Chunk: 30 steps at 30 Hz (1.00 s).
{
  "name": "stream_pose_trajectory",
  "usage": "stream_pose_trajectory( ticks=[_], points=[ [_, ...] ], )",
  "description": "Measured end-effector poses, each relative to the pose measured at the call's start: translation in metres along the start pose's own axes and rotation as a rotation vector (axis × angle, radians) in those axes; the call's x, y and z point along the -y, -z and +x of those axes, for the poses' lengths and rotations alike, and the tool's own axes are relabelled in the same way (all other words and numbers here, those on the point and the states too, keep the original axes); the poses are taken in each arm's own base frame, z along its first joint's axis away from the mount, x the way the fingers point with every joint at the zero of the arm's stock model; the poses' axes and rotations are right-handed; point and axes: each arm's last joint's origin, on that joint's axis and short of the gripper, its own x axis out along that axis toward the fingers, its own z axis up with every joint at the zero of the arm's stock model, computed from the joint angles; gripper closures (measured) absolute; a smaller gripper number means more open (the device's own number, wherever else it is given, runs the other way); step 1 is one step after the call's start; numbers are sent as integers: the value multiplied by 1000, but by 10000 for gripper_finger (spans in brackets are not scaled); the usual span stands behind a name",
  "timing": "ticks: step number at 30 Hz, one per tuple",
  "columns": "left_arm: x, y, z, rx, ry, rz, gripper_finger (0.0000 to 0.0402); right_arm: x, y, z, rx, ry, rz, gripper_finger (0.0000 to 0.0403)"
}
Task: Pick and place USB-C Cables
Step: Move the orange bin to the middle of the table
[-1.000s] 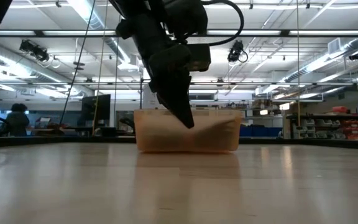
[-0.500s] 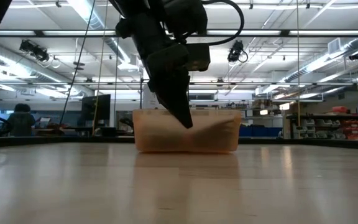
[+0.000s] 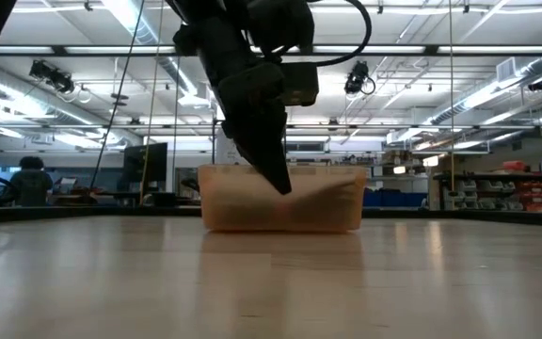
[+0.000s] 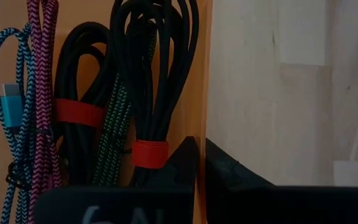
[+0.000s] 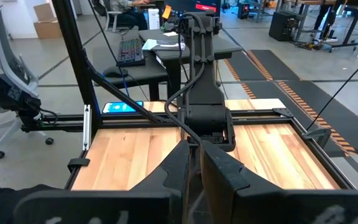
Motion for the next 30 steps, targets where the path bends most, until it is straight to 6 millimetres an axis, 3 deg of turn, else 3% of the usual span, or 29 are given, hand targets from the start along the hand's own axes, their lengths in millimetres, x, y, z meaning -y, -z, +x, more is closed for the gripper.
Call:
stream_pose_trajectory(
  ticks=[9,20,30],
  points=[
    [0,0,0,-1,2,34,369,0,0,0,0,0,0,357],
    [0,0,0,-1,-1,46,379,0,0,0,0,0,0,357],
    [0,0,0,0,0,31,356,0,0,0,-1,-1,7,357]
  ],
)
